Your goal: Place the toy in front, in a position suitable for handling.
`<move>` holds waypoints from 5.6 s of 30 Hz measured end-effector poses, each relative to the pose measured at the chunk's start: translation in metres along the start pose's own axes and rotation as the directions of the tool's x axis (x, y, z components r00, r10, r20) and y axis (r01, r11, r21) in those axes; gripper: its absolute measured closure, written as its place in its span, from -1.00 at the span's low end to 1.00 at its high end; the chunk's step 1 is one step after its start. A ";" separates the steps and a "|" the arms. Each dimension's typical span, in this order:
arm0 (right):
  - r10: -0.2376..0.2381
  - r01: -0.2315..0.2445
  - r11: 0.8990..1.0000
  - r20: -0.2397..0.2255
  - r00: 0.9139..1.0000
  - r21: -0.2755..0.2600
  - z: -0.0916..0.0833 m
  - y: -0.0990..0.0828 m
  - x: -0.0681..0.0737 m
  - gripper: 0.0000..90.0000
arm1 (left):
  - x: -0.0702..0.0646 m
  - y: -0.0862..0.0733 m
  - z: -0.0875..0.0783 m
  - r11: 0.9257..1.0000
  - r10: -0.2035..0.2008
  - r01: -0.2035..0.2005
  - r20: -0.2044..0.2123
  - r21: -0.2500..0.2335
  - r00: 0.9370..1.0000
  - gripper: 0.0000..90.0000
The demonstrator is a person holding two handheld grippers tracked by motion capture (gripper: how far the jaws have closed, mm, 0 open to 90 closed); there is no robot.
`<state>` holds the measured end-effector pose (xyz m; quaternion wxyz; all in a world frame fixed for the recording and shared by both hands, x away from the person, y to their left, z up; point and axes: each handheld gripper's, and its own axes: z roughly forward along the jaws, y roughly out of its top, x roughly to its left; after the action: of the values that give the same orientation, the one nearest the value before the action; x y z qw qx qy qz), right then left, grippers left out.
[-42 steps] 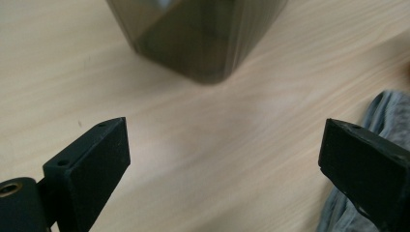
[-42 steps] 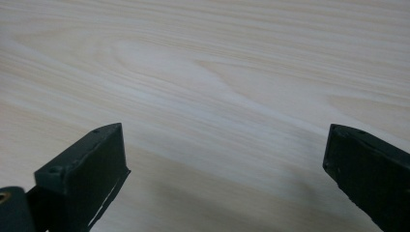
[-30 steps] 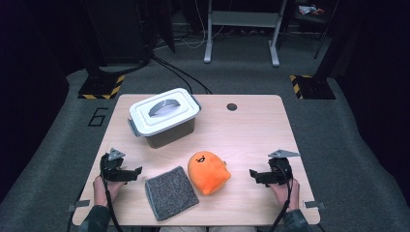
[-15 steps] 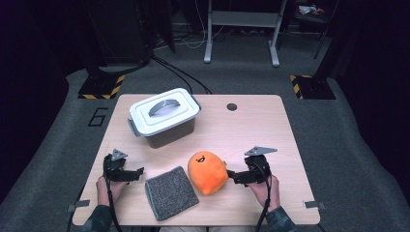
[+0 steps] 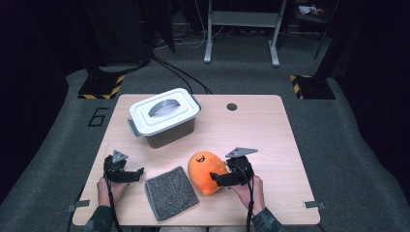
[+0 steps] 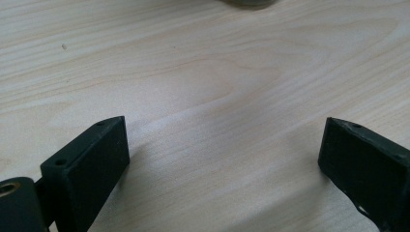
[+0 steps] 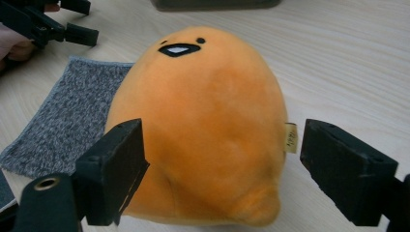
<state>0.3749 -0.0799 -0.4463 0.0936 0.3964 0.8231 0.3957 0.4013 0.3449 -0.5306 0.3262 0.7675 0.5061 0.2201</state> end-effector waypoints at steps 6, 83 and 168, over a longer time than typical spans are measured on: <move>0.004 -0.004 0.999 -0.020 1.000 0.036 0.012 0.000 0.003 -0.41 | 0.000 0.000 0.000 1.000 0.000 0.000 0.000 0.000 1.000 -0.92; -0.141 0.144 0.989 0.089 0.986 -0.024 0.046 0.065 -0.062 0.09 | 0.000 0.000 0.000 1.000 -0.006 0.006 0.000 -0.009 1.000 -0.90; 0.201 -0.194 0.979 0.429 0.881 -0.060 -0.045 -0.121 -0.156 -0.94 | -0.137 -0.004 -0.027 0.989 0.136 -0.145 0.173 0.038 0.975 0.23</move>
<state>0.3887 -0.2643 -0.5290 0.2361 0.5553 0.7340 0.3116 0.3271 0.2278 -0.5156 0.3324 0.8253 0.4263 0.1633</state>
